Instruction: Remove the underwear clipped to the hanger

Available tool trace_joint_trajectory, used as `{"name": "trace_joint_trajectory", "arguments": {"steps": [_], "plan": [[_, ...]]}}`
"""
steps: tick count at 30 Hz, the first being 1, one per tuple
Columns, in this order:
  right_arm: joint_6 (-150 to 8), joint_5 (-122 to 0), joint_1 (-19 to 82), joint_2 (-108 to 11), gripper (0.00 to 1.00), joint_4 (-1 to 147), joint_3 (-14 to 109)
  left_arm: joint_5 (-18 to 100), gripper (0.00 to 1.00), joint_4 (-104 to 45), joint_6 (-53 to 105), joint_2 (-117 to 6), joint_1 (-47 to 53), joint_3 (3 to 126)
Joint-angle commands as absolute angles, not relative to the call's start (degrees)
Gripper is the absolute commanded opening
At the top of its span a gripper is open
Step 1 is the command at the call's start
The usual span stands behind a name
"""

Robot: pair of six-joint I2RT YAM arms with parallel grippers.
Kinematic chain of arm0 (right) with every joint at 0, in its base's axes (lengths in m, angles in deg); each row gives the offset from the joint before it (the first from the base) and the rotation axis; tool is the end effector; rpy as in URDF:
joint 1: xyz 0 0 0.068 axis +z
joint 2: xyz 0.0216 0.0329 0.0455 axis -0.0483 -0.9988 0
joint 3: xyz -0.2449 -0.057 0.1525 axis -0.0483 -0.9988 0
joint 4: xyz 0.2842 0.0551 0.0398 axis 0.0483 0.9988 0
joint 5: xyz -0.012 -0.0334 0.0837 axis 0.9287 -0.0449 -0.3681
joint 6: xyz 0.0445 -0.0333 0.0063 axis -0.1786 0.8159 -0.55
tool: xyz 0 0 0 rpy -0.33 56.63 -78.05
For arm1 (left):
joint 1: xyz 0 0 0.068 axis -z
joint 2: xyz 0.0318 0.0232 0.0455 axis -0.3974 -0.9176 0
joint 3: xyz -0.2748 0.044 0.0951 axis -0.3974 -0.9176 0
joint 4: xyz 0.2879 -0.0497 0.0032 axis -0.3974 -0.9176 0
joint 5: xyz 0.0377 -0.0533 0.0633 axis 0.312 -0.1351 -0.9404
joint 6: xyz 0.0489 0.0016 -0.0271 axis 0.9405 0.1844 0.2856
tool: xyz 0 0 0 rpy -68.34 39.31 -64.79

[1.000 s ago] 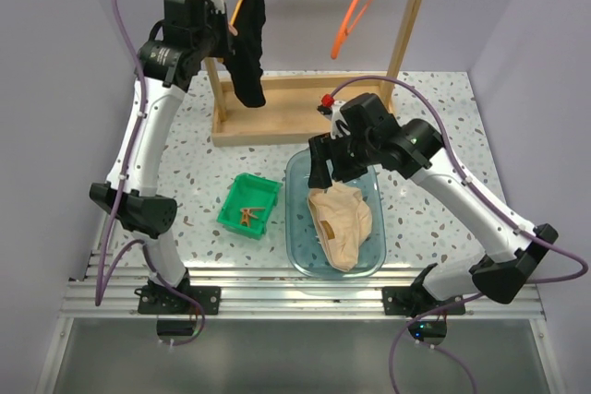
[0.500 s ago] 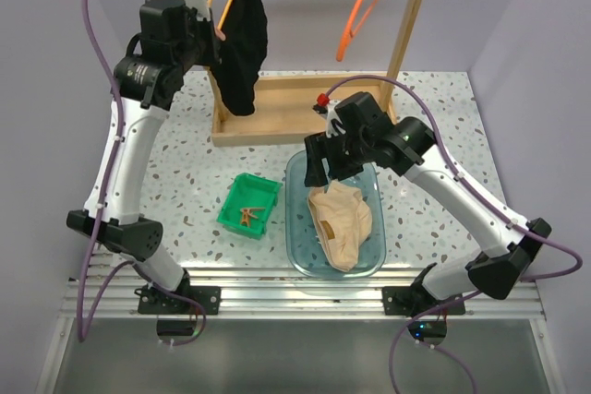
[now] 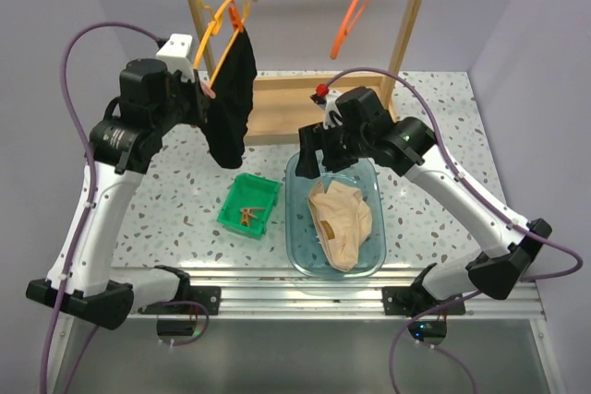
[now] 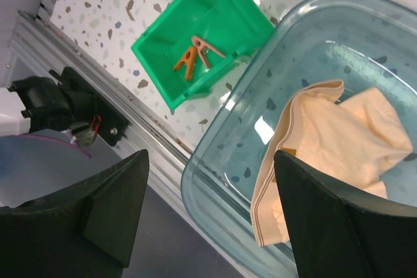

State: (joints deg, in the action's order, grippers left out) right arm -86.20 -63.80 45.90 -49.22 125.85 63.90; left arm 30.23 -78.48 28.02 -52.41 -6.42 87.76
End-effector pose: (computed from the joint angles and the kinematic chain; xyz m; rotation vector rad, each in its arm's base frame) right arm 0.2301 0.2248 0.4299 -0.5351 2.3738 0.7536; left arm 0.2529 -0.0755 0.5077 0.0996 1.9825 -0.2549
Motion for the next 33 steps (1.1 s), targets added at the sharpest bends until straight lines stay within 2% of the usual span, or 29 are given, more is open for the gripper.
{"name": "trace_joint_trajectory", "arguments": {"steps": [1, 7, 10, 15, 21, 33], "plan": [[-86.7, -64.7, 46.1, -46.9, 0.82, 118.9, 65.1, 35.5, 0.00, -75.4, 24.2, -47.5, -6.6, 83.1], [-85.3, -61.8, 49.6, -50.1, 0.83, 113.5, 70.8, 40.5, 0.00, -77.8, 20.3, -40.8, -6.6, 76.1], [-83.6, -53.8, 53.6, -53.4, 0.84, 113.1, 74.2, 41.7, 0.00, -80.1, 19.4, -39.3, -6.6, 76.2], [-82.4, -39.2, 55.7, -53.3, 0.84, 103.3, 72.9, 44.0, 0.00, -84.0, 19.3, -38.4, -6.6, 77.7], [-76.6, -35.3, 55.8, -55.5, 0.80, 95.3, 73.7, 48.9, 0.00, -87.4, 18.3, -38.0, -6.6, 76.7], [-67.7, -28.3, 55.6, -68.0, 0.76, 94.6, 86.1, 55.9, 0.00, -88.0, 18.3, -37.1, -6.5, 76.5]]}}
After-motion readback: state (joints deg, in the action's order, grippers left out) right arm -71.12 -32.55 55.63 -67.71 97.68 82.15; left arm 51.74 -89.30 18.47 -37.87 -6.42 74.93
